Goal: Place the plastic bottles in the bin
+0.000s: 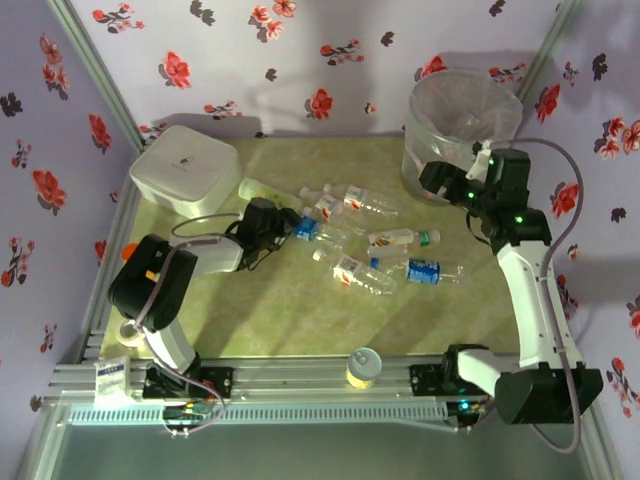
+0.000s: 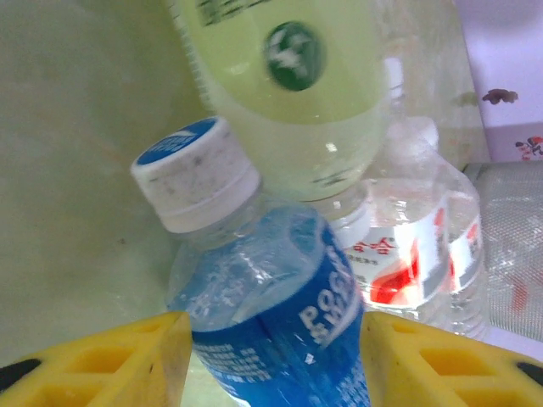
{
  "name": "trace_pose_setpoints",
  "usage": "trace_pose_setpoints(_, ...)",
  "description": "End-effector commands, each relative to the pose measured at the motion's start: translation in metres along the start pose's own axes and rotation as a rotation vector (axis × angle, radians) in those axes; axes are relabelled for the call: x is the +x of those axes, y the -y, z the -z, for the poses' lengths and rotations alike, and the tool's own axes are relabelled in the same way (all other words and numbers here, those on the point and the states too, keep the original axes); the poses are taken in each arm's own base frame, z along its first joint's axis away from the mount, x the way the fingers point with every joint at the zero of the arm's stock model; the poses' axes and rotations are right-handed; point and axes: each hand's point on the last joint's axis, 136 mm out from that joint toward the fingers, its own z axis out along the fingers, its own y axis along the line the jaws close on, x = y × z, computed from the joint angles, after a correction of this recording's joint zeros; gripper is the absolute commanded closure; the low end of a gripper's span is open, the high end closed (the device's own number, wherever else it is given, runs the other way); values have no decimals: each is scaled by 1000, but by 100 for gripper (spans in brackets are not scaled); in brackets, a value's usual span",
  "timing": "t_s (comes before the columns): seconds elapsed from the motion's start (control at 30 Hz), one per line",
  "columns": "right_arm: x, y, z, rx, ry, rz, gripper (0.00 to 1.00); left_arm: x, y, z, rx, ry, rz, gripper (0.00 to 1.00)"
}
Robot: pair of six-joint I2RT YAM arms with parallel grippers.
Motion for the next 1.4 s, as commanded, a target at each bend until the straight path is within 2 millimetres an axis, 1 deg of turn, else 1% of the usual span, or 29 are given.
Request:
trace_pose_setpoints(0.0, 10, -20, -12, -63, -47, 53, 14, -19, 41, 24, 53, 44, -113, 45)
trace_pose_setpoints(0.07, 24, -32, -23, -81, -114, 125, 15, -22, 43, 30, 44, 54, -139, 47)
trace_pose_setpoints(0.13, 45, -45, -38, -80, -206, 245, 18, -24, 42, 35, 35, 58, -148, 46)
trace_pose_setpoints(0.23, 83, -61, -65, -36, -362, 479, 20, -28, 38, 45, 19, 62, -162, 38)
trace_pose_setpoints(0.3, 111, -66, -82, -16, -470, 598, 23, -31, 31, 57, 3, 70, -169, 33)
trace_pose_setpoints(0.37, 134, -66, -92, 8, -571, 673, 25, -35, 23, 71, -14, 77, -172, 30)
trace_pose_setpoints(0.43, 157, -67, -97, 28, -652, 756, 25, -38, 12, 86, -41, 86, -178, 28)
trace_pose_setpoints(0.5, 180, -63, -99, 71, -732, 858, 25, -42, -5, 101, -72, 97, -171, 27)
trace_pose_setpoints(0.6, 208, -51, -100, 119, -838, 962, 19, -50, -28, 121, -98, 128, -138, 26)
trace_pose_setpoints(0.7, 234, -46, -104, 106, -931, 1001, 10, -57, -43, 133, -106, 163, -105, 26)
trace_pose_setpoints(0.8, 258, -51, -112, 63, -995, 1026, 7, -59, -46, 136, -104, 169, -100, 26)
trace_pose_setpoints(0.87, 271, -52, -119, 61, -1031, 1045, 7, -58, -44, 136, -98, 160, -103, 25)
trace_pose_setpoints(0.93, 280, -51, -125, 71, -1053, 1060, 8, -56, -43, 135, -93, 148, -107, 24)
trace_pose_setpoints(1.0, 288, -48, -133, 82, -1063, 1044, 11, -55, -44, 136, -96, 145, -113, 24)
trace_pose_setpoints(1.1, 300, -49, -144, 57, -1055, 1009, 15, -55, -48, 137, -99, 147, -111, 23)
trace_pose_setpoints(1.23, 303, -50, -154, 61, -1032, 992, 22, -54, -51, 136, -100, 148, -103, 23)
trace_pose_setpoints(1.37, 305, -51, -158, 56, -1018, 983, 24, -54, -53, 137, -102, 150, -104, 23)
